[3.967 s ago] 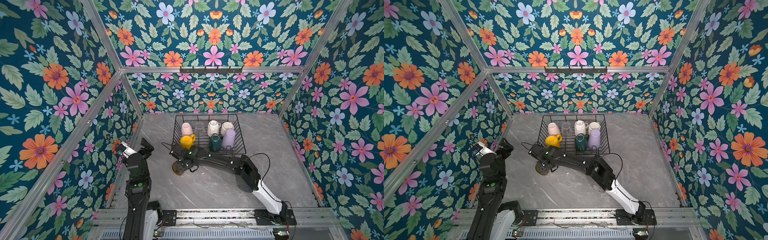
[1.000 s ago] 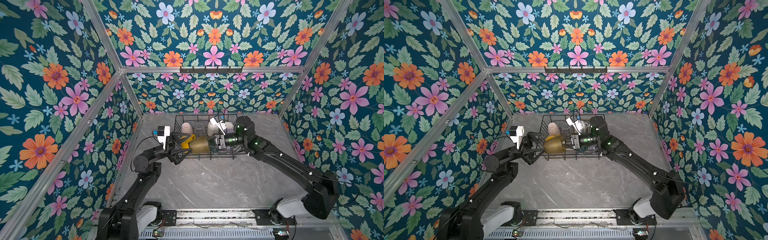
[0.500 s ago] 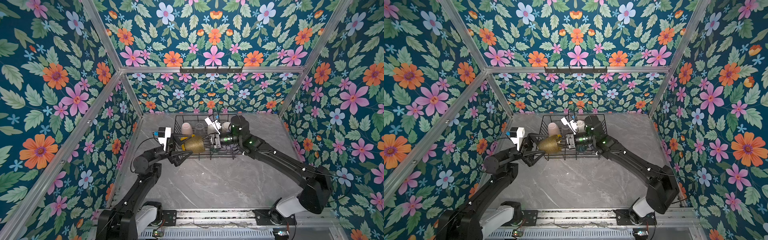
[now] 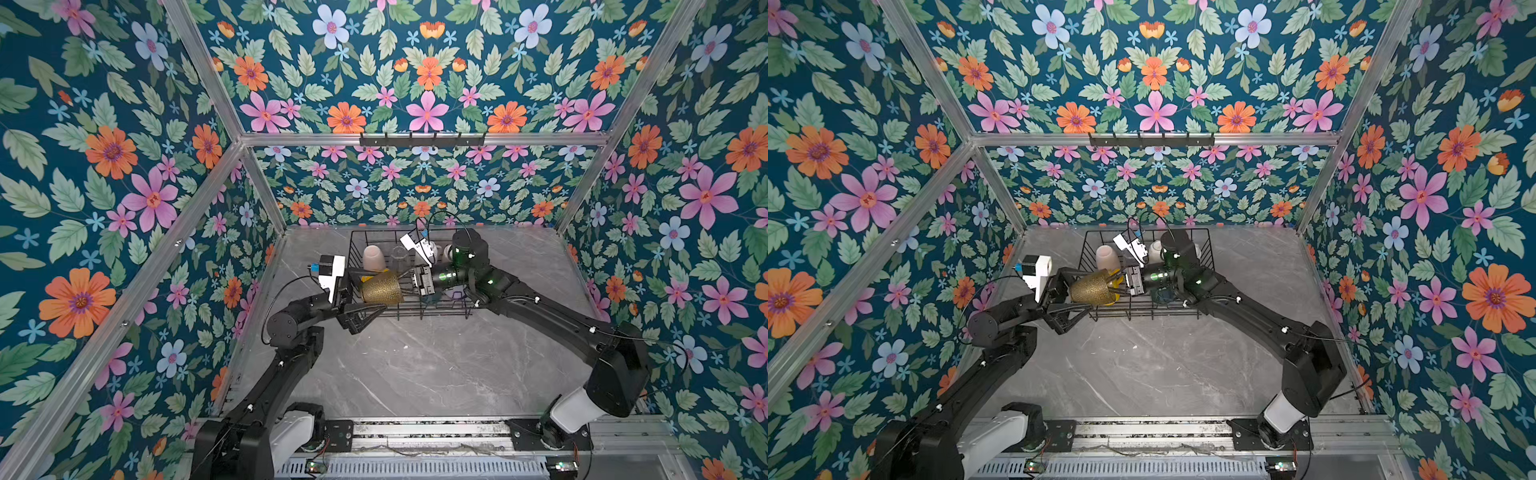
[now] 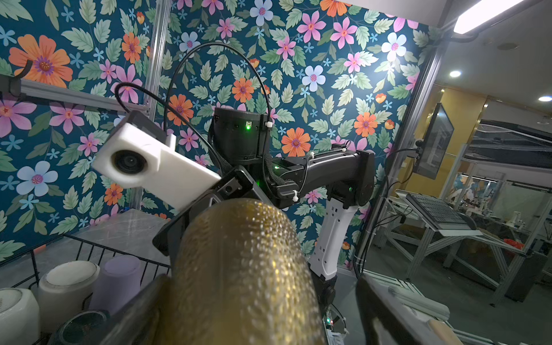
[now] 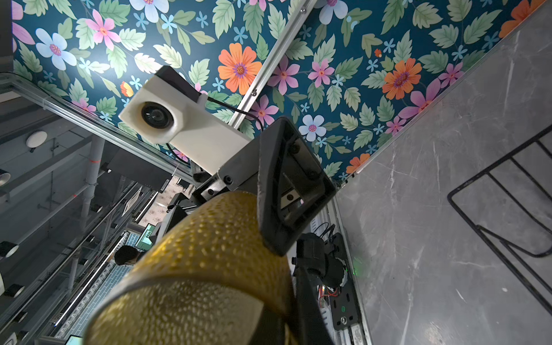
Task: Load cups into a dish rack
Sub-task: Place the cup upside down at the dish rack.
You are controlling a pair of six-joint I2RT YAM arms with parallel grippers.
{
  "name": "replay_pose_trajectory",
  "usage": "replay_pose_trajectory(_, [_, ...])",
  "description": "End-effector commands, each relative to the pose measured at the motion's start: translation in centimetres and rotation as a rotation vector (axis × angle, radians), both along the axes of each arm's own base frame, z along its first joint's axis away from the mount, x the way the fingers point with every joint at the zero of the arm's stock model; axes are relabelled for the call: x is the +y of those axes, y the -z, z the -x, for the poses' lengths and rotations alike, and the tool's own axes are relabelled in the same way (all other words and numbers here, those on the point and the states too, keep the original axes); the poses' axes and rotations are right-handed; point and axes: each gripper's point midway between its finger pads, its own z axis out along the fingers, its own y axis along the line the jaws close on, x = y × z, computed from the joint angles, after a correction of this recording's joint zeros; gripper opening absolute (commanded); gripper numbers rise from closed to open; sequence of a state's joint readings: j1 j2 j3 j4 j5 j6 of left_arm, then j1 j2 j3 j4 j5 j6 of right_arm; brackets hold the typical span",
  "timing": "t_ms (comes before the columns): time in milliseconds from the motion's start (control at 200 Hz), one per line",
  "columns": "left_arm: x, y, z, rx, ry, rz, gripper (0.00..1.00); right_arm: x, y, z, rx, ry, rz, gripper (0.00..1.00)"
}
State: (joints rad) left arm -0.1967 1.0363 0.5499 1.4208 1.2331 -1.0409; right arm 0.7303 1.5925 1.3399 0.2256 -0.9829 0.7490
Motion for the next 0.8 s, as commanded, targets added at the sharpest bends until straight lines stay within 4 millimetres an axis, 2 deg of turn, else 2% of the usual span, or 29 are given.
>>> replay_pose_trajectory(0, [-0.12,-0.11,0.71,-0.036,0.02,-0.013,0.93,0.3,-0.74,-0.05,-0.019,-0.001,-0.026,0.0])
replay_pose_trajectory(65, [-0.14,0.01,0.77,-0.037,0.022,-0.015,0.9,0.39,-0.82,-0.05,-0.022,-0.003,-0.027,0.0])
replay_pose_trajectory(505, [-0.53,0.23,1.05,-0.03,0.049,-0.03,0.87,0.88,-0.99,-0.29,-0.017,-0.006,-0.018,0.0])
replay_pose_trajectory(600, [-0.53,0.22,0.99,-0.028,0.047,-0.031,0.81,0.9,-1.03,-0.22,-0.014,-0.005,-0.017,0.0])
replay_pose_trajectory(750, [-0.57,0.15,0.71,-0.028,0.039,-0.032,0.67,0.83,-0.82,-0.19,-0.017,-0.001,-0.008,0.0])
replay_pose_trajectory(800, [-0.55,0.05,0.75,-0.03,0.04,-0.034,0.59,0.8,-0.84,-0.2,-0.018,0.002,-0.008,0.0])
